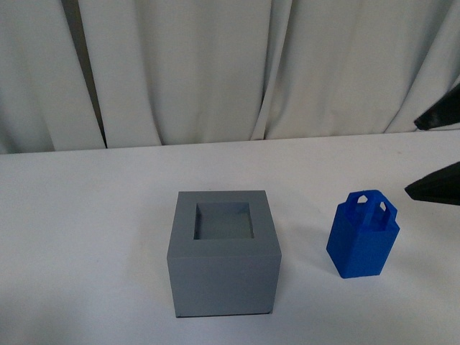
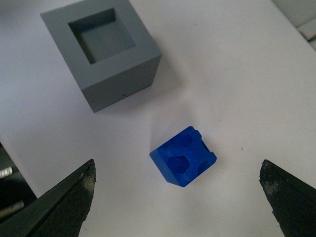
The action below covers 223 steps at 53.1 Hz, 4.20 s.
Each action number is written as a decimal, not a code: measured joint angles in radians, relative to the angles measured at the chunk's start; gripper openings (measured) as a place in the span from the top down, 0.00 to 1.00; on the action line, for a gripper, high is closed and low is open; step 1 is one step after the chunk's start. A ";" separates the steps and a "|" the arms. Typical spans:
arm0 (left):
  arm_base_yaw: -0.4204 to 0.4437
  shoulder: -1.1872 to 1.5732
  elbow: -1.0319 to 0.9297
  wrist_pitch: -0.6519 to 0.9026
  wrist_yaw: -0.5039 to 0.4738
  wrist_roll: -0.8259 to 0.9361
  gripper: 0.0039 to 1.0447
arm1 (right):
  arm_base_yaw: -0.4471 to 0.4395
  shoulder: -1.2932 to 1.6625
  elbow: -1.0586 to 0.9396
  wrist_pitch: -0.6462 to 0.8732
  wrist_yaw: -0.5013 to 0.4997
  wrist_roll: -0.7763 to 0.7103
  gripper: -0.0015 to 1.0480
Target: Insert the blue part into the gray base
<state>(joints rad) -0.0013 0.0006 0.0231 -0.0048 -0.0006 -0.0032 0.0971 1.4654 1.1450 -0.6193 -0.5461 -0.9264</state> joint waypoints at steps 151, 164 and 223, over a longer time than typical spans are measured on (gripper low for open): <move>0.000 0.000 0.000 0.000 0.000 0.000 0.06 | 0.409 0.632 1.006 -0.768 0.290 -0.272 0.55; 0.000 0.000 0.000 0.000 0.000 0.000 0.06 | 0.447 0.632 0.974 -0.734 0.322 -0.243 0.55; 0.000 0.000 0.000 0.000 0.000 0.000 0.06 | 0.452 0.617 0.866 -0.646 0.350 -0.214 0.55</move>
<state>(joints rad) -0.0013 0.0006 0.0231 -0.0048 -0.0006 -0.0032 0.5495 2.0823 2.0109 -1.2652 -0.1959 -1.1404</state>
